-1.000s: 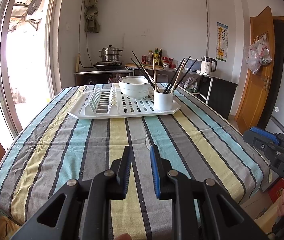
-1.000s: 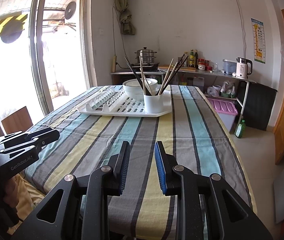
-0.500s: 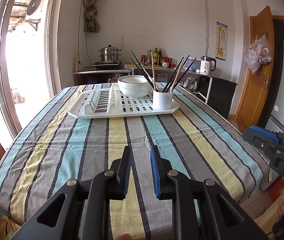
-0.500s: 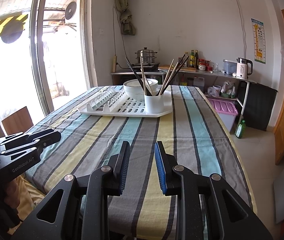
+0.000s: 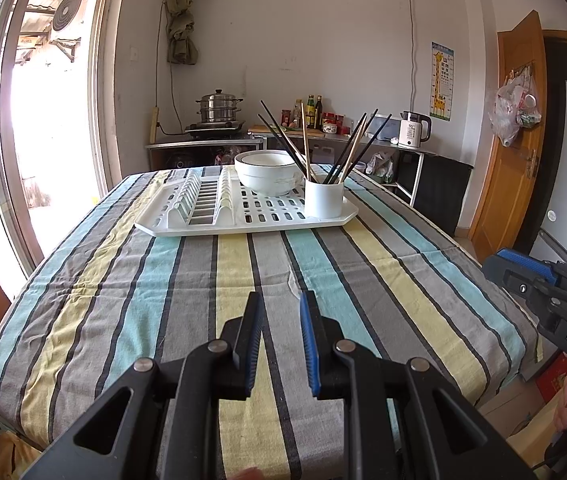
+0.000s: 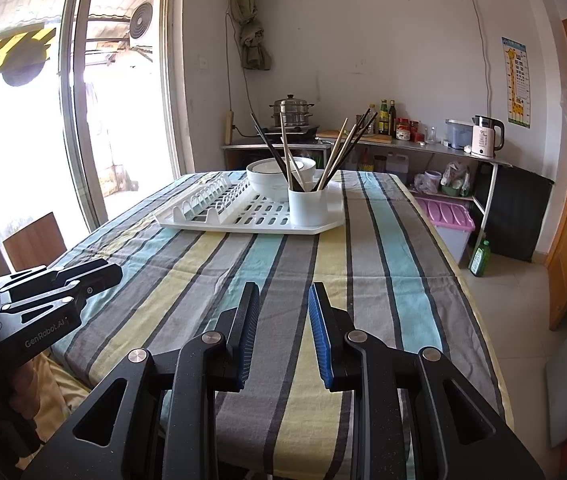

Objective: Organize utensils

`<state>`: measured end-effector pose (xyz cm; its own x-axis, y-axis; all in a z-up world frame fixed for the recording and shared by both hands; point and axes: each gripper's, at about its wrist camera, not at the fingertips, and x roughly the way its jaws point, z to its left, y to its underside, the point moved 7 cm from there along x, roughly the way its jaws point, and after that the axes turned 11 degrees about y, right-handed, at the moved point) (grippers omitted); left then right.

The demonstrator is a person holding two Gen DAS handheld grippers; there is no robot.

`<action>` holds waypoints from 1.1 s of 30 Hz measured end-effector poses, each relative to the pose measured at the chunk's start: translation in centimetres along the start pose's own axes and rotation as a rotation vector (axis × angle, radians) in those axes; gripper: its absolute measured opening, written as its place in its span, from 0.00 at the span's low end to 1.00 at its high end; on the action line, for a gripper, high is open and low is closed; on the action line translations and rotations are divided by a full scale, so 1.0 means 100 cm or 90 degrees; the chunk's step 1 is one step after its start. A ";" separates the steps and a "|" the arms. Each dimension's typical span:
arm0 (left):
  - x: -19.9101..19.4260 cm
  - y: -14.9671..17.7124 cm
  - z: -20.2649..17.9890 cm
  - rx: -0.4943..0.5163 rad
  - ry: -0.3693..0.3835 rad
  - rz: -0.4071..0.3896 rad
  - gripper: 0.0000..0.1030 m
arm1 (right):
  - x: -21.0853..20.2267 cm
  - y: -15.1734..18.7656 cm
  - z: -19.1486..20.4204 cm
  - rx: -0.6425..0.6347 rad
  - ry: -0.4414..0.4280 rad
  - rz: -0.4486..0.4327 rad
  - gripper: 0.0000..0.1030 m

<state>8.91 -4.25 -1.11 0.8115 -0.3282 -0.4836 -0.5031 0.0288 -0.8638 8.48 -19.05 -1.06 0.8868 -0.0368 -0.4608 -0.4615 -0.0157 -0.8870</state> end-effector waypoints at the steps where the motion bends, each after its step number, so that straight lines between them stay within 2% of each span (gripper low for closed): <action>1: 0.000 0.000 0.000 0.000 0.000 0.001 0.20 | 0.000 0.000 0.000 0.001 -0.001 0.000 0.26; 33: 0.000 0.002 -0.001 0.002 -0.001 0.004 0.20 | 0.000 0.000 0.001 -0.001 -0.002 0.001 0.26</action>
<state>8.76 -4.35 -1.23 0.8091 -0.3264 -0.4887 -0.5067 0.0338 -0.8615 8.50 -18.94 -1.06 0.8858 -0.0333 -0.4629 -0.4636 -0.0166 -0.8859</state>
